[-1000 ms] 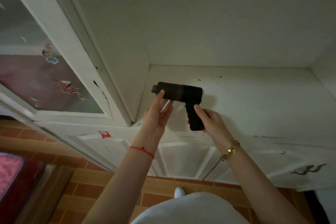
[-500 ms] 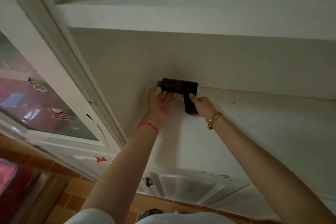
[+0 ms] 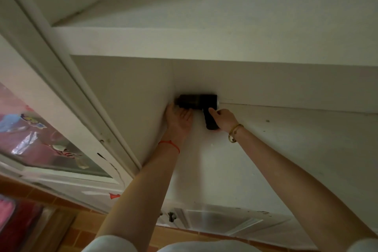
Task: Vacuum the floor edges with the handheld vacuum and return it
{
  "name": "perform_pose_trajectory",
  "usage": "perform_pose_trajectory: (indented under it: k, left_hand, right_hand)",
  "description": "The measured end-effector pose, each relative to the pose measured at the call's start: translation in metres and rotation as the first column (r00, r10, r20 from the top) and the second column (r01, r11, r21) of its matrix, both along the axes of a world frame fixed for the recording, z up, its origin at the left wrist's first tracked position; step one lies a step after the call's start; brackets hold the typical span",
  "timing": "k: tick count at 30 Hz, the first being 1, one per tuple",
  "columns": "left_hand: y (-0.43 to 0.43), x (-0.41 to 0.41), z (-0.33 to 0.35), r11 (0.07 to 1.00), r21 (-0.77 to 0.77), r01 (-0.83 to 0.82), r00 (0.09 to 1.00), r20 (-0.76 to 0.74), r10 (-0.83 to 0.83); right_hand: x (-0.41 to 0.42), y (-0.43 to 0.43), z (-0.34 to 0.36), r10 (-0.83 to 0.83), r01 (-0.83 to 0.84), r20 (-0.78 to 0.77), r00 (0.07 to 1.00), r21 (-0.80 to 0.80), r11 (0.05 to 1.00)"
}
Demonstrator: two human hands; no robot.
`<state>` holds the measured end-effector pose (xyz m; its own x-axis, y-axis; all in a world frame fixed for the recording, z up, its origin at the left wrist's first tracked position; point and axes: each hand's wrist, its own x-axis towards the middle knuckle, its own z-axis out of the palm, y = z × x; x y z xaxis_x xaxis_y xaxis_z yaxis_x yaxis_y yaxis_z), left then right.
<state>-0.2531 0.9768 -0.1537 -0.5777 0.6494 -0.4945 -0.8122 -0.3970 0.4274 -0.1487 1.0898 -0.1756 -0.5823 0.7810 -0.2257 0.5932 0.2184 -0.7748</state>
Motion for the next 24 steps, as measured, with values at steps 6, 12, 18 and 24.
perform_pose_trajectory:
  k: [6, 12, 18, 24]
  left_hand:
    - [0.002, -0.002, -0.003, 0.999, -0.018, 0.033, 0.998, -0.049, -0.034]
    - [0.002, 0.002, -0.008, 0.995, -0.083, 0.047, 0.987, -0.152, -0.059]
    - [-0.002, 0.009, -0.01, 0.976, -0.216, 0.029, 0.947, -0.306, -0.096]
    - [-0.024, 0.022, -0.014, 0.874, -0.484, -0.045, 0.777, -0.566, -0.274]
  right_hand:
    - [-0.009, -0.001, -0.002, 0.015, -0.02, 0.065, 0.998, 0.065, 0.998]
    - [-0.013, -0.002, -0.003, -0.027, 0.016, 0.108, 0.994, 0.108, 0.994]
    - [-0.014, -0.007, -0.005, -0.094, 0.078, 0.102, 0.99, 0.146, 0.986]
    - [-0.007, -0.018, 0.002, -0.196, 0.2, -0.052, 0.979, 0.092, 0.975]
